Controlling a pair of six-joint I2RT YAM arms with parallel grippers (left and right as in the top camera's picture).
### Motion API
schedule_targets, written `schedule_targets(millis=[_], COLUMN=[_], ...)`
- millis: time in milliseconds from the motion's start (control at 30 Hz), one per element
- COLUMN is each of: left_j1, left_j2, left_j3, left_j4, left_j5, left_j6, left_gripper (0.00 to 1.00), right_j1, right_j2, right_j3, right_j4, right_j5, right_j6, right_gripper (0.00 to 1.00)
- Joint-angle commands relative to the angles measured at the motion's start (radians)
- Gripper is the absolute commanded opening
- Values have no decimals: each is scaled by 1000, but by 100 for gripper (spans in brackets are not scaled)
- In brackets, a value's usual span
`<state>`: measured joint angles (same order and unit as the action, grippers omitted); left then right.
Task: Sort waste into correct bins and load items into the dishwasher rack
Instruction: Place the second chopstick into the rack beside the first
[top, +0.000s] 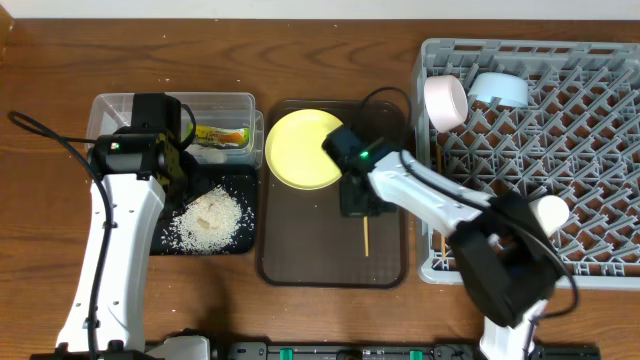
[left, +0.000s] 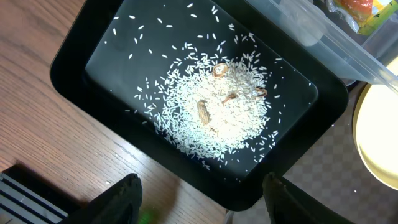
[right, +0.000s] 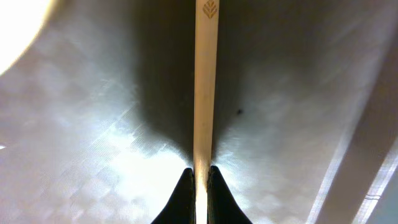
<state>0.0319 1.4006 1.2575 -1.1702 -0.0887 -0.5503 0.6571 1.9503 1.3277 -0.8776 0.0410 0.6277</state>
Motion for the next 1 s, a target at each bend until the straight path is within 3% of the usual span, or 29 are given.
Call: schedule_targets(millis=[0,133,267,567,633,733,967], left_j1=[4,4,4,4,4,4,4], left_j2=[4,4,4,4,4,4,4], left_j3=[5,5,5,5,5,5,5], left_j4=[-3,-3,-3,-3,-3,-3,-3], left_j5=[-9,-9,-9,-9,-9,-9,-9], left_j6=[-5,-5,-5,-5,-5,-5,-5], left_gripper=[65,66,66,66,65,66,66], right_j1=[-48,-108,-190,-319,-323,-323,-322], right_j2=[-163,-302,-400,-411,-411,-411,-413], right_j3=[8,8,7,-60,-85,-99,-97], right_j4=[-3,-55,-163,-240,-214,-185,-101], right_j5=[8,57,170,183,182,180,176], right_j6=[-184,-284,-293,-319,-319,-319,-328], right_gripper=[1,1,1,2,6,21,24])
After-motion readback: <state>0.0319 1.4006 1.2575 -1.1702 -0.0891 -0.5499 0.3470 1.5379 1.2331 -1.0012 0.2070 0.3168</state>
